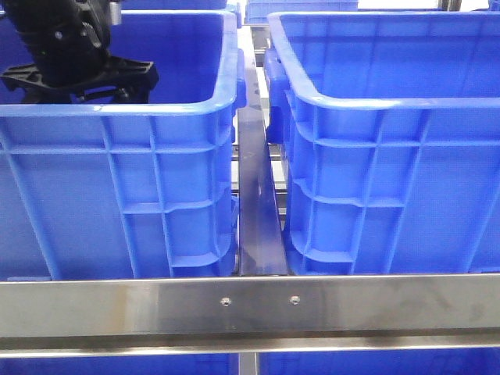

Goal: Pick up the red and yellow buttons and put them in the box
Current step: 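Lower the left gripper and grasp a red button, then lift the red button with the left gripper toward the gap between bins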

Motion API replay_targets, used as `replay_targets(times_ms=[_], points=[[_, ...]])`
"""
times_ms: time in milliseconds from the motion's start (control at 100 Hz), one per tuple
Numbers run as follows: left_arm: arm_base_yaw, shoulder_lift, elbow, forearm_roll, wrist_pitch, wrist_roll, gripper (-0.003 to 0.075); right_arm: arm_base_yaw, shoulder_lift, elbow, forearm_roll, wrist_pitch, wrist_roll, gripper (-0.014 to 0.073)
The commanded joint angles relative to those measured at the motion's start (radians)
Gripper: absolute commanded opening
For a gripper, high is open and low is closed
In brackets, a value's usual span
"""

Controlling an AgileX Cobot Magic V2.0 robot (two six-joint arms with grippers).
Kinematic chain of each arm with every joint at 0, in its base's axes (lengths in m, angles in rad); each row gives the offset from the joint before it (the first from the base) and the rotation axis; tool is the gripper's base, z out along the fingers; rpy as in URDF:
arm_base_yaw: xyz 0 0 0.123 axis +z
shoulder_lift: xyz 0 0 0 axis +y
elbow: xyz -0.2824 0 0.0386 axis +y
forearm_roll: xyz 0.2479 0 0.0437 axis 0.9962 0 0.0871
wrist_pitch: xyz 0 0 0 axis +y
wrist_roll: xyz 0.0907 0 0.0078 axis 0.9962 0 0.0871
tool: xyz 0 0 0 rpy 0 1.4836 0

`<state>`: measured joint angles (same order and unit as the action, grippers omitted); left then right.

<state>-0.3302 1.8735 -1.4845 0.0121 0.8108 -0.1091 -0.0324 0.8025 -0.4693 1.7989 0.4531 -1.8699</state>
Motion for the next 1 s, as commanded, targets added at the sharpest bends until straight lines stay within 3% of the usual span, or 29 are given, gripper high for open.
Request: replay_targets(times_ms=[0,350,430,620,720,820,990], points=[[0.000,-0.039,-0.030,-0.001,-0.059,-0.012,0.0586,-0.003,-0.011,-0.026,0.118,0.030,0.001,-0.0118],[0.000,-0.035,-0.030,-0.003,-0.079,-0.012,0.0577,-0.003,-0.011,-0.026,0.118,0.030,0.001,-0.0118],[0.000,-0.035,-0.030,-0.003,-0.077,-0.012,0.0517,-0.003,-0.011,-0.026,0.118,0.030,0.001,-0.0118],[0.000,-0.035,-0.030,-0.005,-0.073,-0.012,0.0247,-0.003,-0.011,-0.026,0.118,0.030,0.001,-0.0118],[0.000,-0.035,-0.030,-0.005,-0.073,-0.012,0.0154,-0.003,-0.011,-0.026,0.118,0.030,0.001,-0.0118],[0.000,-0.035,-0.030,-0.005,-0.073,-0.012,0.0103,-0.003,-0.011,-0.026,0.118,0.030,0.001,-0.0118],[0.000,-0.059,-0.030,-0.012,-0.073,-0.012,0.0099,-0.003,-0.011,-0.026,0.118,0.030,0.001,-0.0118]])
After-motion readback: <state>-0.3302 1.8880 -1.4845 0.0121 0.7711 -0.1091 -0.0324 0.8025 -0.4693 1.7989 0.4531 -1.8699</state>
